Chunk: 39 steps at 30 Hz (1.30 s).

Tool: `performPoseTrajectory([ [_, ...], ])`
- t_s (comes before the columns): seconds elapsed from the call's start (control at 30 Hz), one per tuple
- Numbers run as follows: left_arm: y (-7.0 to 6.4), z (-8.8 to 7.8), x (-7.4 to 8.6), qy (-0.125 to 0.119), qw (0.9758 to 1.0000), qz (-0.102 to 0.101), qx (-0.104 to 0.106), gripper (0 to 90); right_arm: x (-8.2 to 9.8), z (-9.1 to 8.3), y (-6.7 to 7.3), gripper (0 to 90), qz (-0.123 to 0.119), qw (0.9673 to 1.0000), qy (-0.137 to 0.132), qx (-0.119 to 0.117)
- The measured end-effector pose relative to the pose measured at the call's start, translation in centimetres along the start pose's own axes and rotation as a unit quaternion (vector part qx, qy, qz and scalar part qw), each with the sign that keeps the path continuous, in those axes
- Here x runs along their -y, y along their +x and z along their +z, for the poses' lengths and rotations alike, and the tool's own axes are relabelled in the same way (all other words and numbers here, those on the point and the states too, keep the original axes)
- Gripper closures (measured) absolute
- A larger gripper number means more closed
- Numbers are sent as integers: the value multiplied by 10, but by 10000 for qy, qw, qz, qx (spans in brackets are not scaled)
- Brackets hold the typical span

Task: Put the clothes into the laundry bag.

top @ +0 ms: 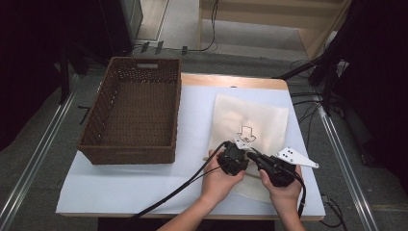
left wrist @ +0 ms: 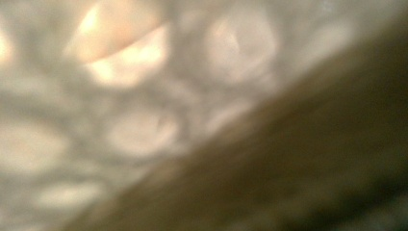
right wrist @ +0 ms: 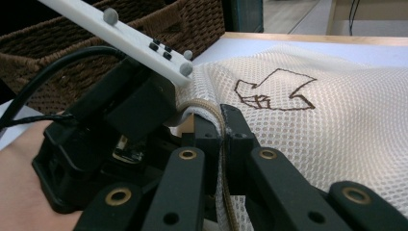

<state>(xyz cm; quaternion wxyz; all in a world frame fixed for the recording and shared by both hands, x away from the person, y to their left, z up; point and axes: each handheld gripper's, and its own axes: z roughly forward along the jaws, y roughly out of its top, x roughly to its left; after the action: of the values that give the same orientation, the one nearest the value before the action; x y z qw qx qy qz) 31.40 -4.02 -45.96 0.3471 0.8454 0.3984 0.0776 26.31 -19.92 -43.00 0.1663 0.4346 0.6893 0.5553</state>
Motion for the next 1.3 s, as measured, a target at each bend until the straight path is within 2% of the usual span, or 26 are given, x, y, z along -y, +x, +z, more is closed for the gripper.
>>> performPoseTrajectory([
  [0.03, 2, 2, 0, -84, 9998, -4, -159, 827, 0, 0, 0, 884, -14, 10000, -4, 1],
  [0.1, 7, 8, 1, -243, 9991, -124, -325, 876, 1, 2, -1, 885, 2, 10000, 50, 7],
  [0.17, 9, 11, 1, -481, 9968, -398, -501, 889, 3, 5, 1, 885, 2, 9999, 125, -5],
  [0.2, 10, 10, 2, -699, 9940, -506, -669, 896, 4, 6, 2, 885, -22, 9999, 158, -14],
  [0.23, 12, 7, 4, -1021, 9876, -772, -906, 900, 4, 6, 3, 885, -31, 9998, 168, -35],
  [0.27, 18, 5, 6, -1263, 9812, -1071, -992, 900, 4, 6, 3, 885, -50, 9998, 181, -55],
  [0.3, 25, 7, 6, -1292, 9783, -1346, -904, 900, 4, 6, 4, 885, -82, 9997, 202, -70],
  [0.33, 30, 13, 6, -1108, 9807, -1465, -667, 899, 4, 6, 4, 885, -103, 9997, 216, -64],
  [0.37, 32, 16, 6, -1036, 9820, -1483, -539, 889, 4, 6, 4, 885, -128, 9996, 236, -47],
  [0.4, 32, 15, 7, -1025, 9839, -1387, -463, 868, 4, 7, 4, 885, -169, 9995, 256, -23],
  [0.43, 30, 12, 7, -925, 9880, -1210, -260, 812, 5, 7, 3, 885, -170, 9995, 266, -4],
  [0.47, 29, 9, 9, -845, 9904, -1078, -184, 744, 6, 7, 1, 885, -122, 9995, 278, -10],
  [0.5, 27, 3, 13, -794, 9932, -851, -65, 697, 6, 7, 0, 885, -125, 9995, 279, -5],
  [0.57, 25, -9, 22, -745, 9957, -541, -7, 631, 7, 6, -4, 885, -99, 9995, 292, 30],
  [0.67, 27, -27, 33, -823, 9956, -402, 196, 595, 9, 6, -9, 885, -52, 9995, 314, 75],
  [0.8, 25, -53, 48, -924, 9957, 79, 32, 575, 13, 5, -8, 884, -91, 9991, 405, 119],
  [0.9, 29, -71, 63, -942, 9954, 167, 44, 574, 17, 3, -8, 865, -119, 9985, 504, 188],
  [0.97, 32, -83, 73, -985, 9949, 234, -52, 566, 21, 2, -10, 784, -158, 9978, 628, 154],
  [1.0, 34, -89, 78, -989, 9946, 284, -142, 560, 24, 0, -11, 724, -195, 9980, 595, 102],
  [1.03, 36, -93, 82, -979, 9940, 346, -338, 555, 26, -2, -12, 668, -235, 9983, 529, 88],
  [1.1, 41, -101, 89, -1029, 9916, 344, -702, 546, 28, -11, -13, 596, -263, 9990, 352, 25],
  [1.13, 45, -106, 94, -1134, 9886, 256, -954, 545, 29, -16, -13, 573, -239, 9993, 274, -10],
  [1.17, 49, -109, 98, -1222, 9877, 141, -961, 543, 29, -26, -14, 559, -209, 9995, 226, -1],
  [1.2, 53, -110, 102, -1219, 9879, 45, -955, 540, 29, -34, -16, 537, -180, 9997, 143, 55],
  [1.27, 57, -107, 107, -1104, 9893, -5, -954, 529, 32, -52, -22, 497, -36, 9999, -48, 161],
  [1.3, 59, -104, 109, -981, 9910, -16, -912, 526, 33, -57, -25, 482, 72, 9997, -98, 217],
])
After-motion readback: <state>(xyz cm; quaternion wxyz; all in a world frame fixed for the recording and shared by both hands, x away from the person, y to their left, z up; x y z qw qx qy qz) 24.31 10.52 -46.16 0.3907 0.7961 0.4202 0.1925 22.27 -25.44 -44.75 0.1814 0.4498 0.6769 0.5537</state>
